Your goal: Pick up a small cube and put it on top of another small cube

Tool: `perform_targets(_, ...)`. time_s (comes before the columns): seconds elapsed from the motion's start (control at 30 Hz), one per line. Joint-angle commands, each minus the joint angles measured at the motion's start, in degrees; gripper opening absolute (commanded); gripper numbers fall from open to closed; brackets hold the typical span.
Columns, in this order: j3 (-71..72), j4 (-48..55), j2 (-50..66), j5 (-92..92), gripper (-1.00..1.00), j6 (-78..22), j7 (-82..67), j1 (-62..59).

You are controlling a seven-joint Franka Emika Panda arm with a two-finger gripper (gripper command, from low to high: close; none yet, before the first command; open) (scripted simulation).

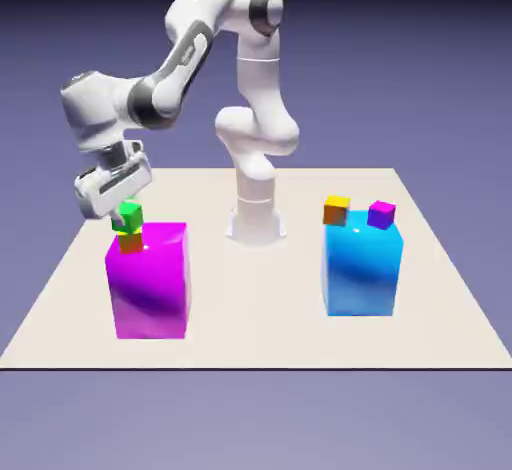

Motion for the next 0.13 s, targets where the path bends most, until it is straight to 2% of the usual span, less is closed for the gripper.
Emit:
perform_targets(0.0, -0.23, 1.7, -0.78, -0.38, 1.0, -2.49, 0.32, -0.03)
perform_targets(0.1, -0.69, 5.13, -2.37, -1.14, 1.0, -7.53, 0.96, -0.47)
